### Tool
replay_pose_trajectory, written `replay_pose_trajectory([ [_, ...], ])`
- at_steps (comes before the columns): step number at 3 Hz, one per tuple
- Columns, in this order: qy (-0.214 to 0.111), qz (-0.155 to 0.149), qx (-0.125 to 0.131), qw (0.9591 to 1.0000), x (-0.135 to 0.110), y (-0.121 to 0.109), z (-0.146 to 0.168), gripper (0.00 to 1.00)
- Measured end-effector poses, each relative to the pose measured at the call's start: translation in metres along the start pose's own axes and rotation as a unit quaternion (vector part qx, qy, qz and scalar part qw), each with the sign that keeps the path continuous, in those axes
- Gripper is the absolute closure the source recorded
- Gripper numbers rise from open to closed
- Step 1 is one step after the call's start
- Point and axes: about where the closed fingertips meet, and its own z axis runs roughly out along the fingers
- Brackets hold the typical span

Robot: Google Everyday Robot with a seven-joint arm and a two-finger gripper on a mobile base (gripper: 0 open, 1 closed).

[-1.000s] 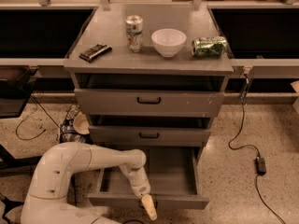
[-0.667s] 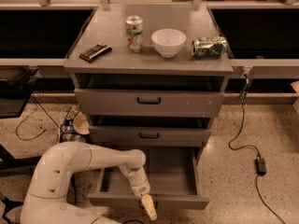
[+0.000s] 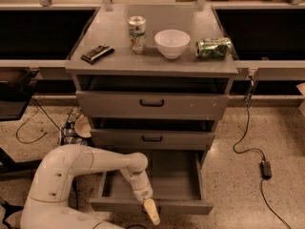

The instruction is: Open bottom drawer

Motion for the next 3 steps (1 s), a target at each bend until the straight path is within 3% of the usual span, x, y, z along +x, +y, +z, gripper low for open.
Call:
replay_pose_trajectory([
  [1, 0.014, -0.005, -0.014, 0.9998, 0.006, 0.01, -0.001, 0.0],
  [2, 0.039, -0.004, -0.016, 0.9991, 0.014, 0.022, -0.015, 0.0],
  [3, 0.06, 0.015, -0.006, 0.998, 0.029, 0.039, -0.035, 0.0],
])
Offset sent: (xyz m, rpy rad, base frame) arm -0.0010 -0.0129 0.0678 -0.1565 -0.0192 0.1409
